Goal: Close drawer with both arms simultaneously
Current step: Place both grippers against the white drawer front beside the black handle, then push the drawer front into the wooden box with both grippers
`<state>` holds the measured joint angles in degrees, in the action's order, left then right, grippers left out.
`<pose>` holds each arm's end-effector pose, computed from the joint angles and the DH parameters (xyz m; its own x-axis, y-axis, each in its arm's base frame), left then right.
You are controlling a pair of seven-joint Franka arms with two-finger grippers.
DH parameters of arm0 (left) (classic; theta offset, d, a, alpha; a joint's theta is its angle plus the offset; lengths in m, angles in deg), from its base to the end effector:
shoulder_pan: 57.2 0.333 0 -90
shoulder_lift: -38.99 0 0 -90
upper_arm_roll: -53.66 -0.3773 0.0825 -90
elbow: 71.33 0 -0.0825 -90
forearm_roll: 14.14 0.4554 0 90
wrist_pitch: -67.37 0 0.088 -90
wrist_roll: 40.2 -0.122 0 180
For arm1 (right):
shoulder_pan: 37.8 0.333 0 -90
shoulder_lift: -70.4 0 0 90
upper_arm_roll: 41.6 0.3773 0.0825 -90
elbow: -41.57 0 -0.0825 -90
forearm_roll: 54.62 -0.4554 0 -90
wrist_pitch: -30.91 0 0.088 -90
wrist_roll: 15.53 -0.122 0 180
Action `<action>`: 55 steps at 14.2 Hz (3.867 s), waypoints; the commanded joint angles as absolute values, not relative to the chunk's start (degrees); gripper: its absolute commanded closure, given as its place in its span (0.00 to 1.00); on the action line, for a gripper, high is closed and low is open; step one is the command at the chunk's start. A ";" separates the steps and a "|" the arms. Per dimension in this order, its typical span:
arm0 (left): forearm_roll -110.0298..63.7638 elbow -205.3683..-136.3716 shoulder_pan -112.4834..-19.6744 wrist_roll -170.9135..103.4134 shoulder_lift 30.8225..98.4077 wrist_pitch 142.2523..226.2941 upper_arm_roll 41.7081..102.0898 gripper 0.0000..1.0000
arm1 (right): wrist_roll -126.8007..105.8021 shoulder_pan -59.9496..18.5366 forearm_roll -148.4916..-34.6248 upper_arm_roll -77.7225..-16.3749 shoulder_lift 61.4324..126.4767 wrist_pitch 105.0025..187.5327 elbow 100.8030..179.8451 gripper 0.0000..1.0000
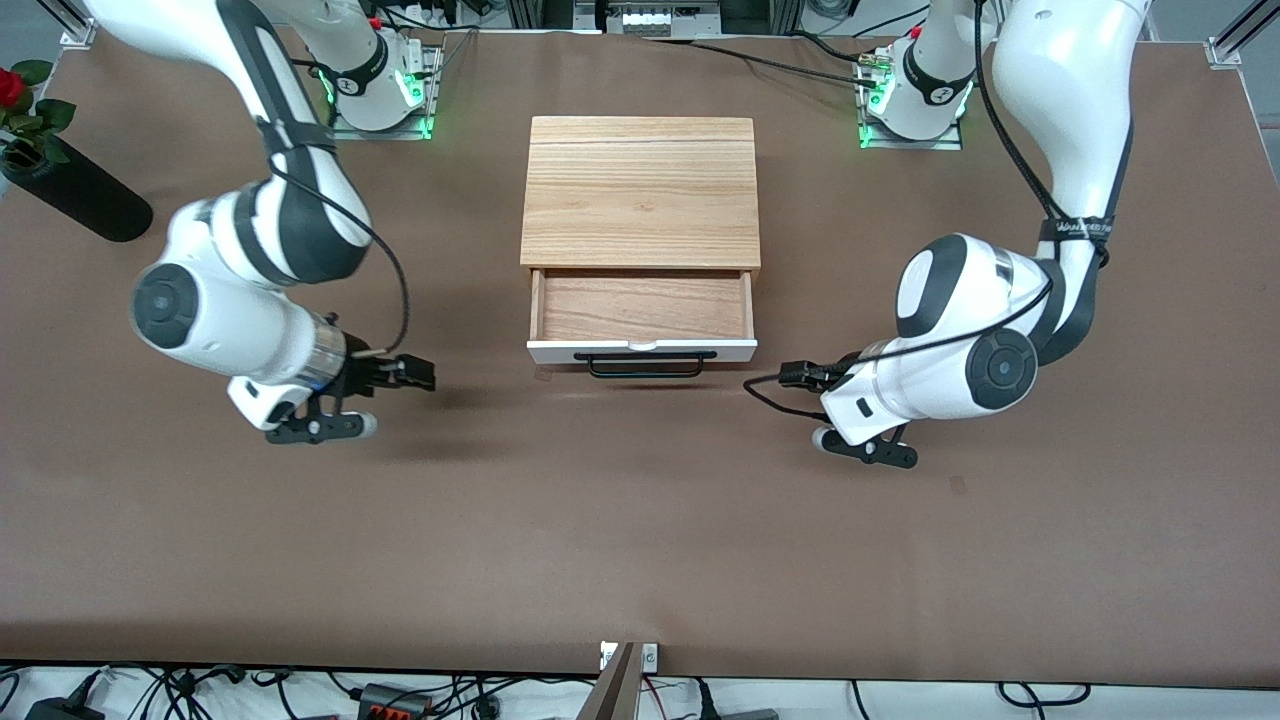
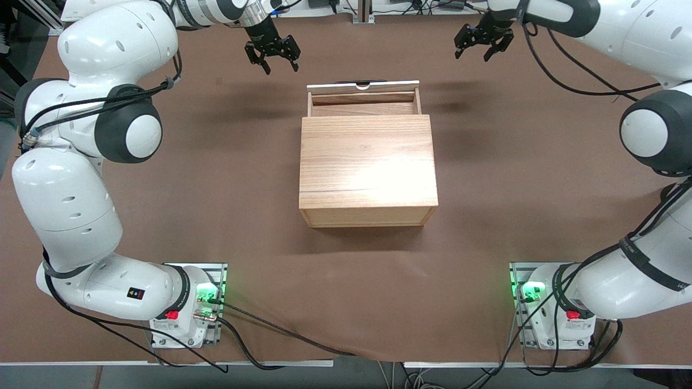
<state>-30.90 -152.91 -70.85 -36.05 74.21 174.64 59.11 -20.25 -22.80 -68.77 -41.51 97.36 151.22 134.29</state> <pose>0.7494 -0.2725 0.3336 0.9657 -0.1644 -0.2011 -0.1001 -0.9499 0.2959 0.7409 0.2150 0.3587 0.9981 0.0590 -0.0199 0.0534 -0.9758 -0.2122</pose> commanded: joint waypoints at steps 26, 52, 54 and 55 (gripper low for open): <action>-32.77 -156.40 -77.95 -33.43 73.72 172.67 60.60 0.00 | -30.38 -7.22 -73.17 -41.77 104.59 157.83 136.31 0.00; -32.86 -173.38 -78.39 -34.22 62.46 174.86 63.50 0.00 | -30.38 -5.11 -73.26 -41.78 101.78 135.41 136.22 0.00; -32.86 -172.76 -78.04 -34.14 62.64 176.61 63.42 0.00 | -30.30 -5.46 -73.17 -41.95 101.69 135.59 135.61 0.00; -32.77 -171.89 -77.86 -34.14 62.81 177.40 63.07 0.00 | -30.12 -5.64 -72.56 -42.13 101.78 135.76 134.56 0.00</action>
<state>-32.38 -170.50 -78.57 -33.76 64.36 175.69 62.69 -29.80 -6.33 -72.42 -41.79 103.14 136.96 135.01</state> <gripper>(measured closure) 0.000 0.000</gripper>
